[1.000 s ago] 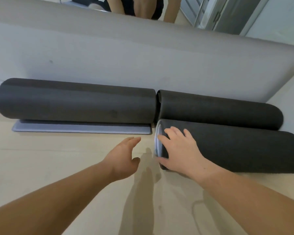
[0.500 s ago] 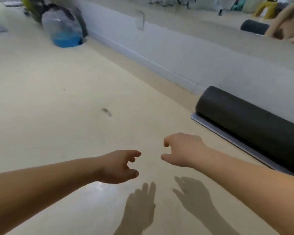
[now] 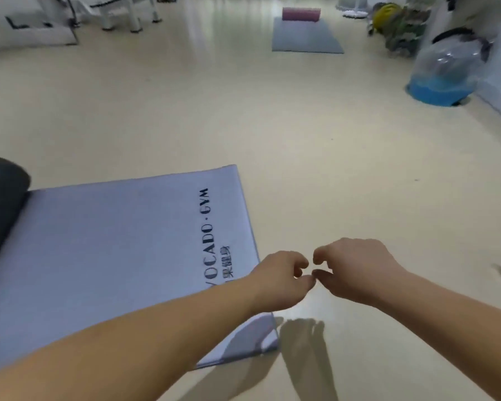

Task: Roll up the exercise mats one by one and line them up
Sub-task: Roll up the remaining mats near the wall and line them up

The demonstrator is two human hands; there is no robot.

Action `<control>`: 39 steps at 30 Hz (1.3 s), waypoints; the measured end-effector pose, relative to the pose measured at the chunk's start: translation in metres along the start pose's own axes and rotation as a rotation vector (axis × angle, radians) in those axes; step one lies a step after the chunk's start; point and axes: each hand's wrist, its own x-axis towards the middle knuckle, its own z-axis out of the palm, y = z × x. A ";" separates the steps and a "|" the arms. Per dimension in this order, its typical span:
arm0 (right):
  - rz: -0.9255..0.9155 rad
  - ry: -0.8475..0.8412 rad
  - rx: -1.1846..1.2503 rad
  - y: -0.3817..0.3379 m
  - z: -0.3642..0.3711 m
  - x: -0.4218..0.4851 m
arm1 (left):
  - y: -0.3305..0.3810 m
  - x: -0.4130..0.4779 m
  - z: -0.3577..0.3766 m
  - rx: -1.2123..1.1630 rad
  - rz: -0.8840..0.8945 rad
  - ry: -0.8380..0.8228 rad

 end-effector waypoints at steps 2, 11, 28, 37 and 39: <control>-0.080 0.034 0.034 -0.054 -0.014 0.039 | -0.043 -0.011 -0.036 -0.058 -0.067 0.086; -0.334 0.095 0.247 -0.257 -0.033 0.145 | -0.196 -0.091 -0.165 -0.215 -0.306 0.485; -0.600 -0.259 0.560 -0.542 -0.102 0.184 | -0.427 -0.314 -0.334 0.312 -1.069 0.754; -0.762 -0.287 0.506 -0.569 -0.072 0.173 | -0.467 -0.323 -0.311 0.007 -1.106 0.686; -0.821 -0.184 0.431 -0.560 -0.065 0.181 | -0.441 -0.299 -0.291 0.156 -1.098 0.650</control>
